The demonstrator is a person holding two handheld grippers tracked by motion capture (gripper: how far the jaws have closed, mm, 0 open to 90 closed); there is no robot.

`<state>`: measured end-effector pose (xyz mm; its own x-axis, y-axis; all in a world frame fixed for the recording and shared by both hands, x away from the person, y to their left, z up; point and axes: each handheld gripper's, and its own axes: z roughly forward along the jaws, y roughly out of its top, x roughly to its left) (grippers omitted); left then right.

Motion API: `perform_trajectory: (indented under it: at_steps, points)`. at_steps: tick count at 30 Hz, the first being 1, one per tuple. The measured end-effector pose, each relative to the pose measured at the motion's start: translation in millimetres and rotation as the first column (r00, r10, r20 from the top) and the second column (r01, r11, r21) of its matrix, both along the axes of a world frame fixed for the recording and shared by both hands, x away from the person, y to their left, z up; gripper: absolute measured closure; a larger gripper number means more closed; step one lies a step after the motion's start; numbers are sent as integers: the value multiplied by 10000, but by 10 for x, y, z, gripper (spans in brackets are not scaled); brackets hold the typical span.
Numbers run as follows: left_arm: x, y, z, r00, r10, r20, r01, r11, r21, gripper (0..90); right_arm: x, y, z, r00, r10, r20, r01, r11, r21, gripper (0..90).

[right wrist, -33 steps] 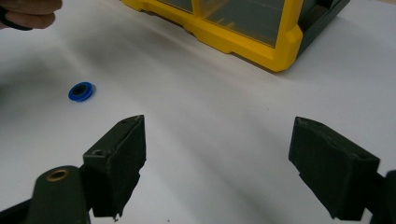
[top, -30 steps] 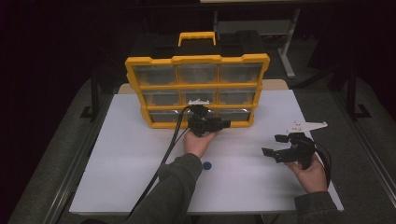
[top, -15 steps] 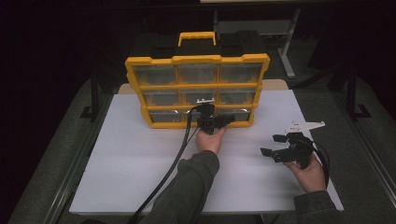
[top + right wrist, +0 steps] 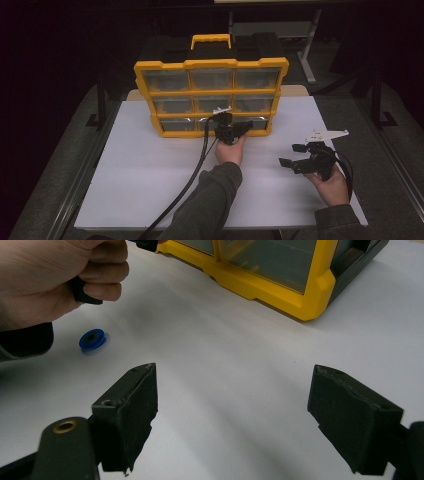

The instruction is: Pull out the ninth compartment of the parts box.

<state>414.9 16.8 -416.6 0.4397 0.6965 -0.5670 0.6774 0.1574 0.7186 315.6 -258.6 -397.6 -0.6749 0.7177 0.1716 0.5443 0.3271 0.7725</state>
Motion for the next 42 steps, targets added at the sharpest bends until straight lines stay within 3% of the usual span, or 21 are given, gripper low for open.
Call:
perform_trajectory:
  at_steps: [3,9,10,12,21,25,30,42]
  points:
    - [19,-9,-44,9997,78,-231,-87,9992,-392,672,5,-3,-3,10000,27,7,-27,10000,9,190]
    - [-4,-36,-58,9996,234,-133,-244,9963,-819,722,5,-3,-1,10000,-7,-70,8,10000,41,190]
    - [-16,-34,-70,9989,376,-268,-403,9932,-1090,729,10,-12,-5,10000,39,-5,-39,10000,35,190]
    - [-25,-33,-83,9984,493,-260,-522,9908,-1246,734,12,-18,-6,10000,39,17,-39,10000,34,191]
    - [-25,-19,-97,9984,400,-389,-456,9869,-1547,757,12,-1,-12,9999,22,-131,-22,10000,13,191]
    - [-35,-6,-115,9973,286,-681,-424,9767,-2102,760,19,3,-18,9999,71,-148,-72,10000,-33,191]
    - [-50,-15,-113,9978,168,-642,-314,9721,-2326,760,23,9,-24,9998,108,-145,-109,9999,-70,190]
    - [-61,13,-108,9965,74,-828,-275,9693,-2444,759,29,11,-34,9997,82,-235,-85,9999,-102,189]
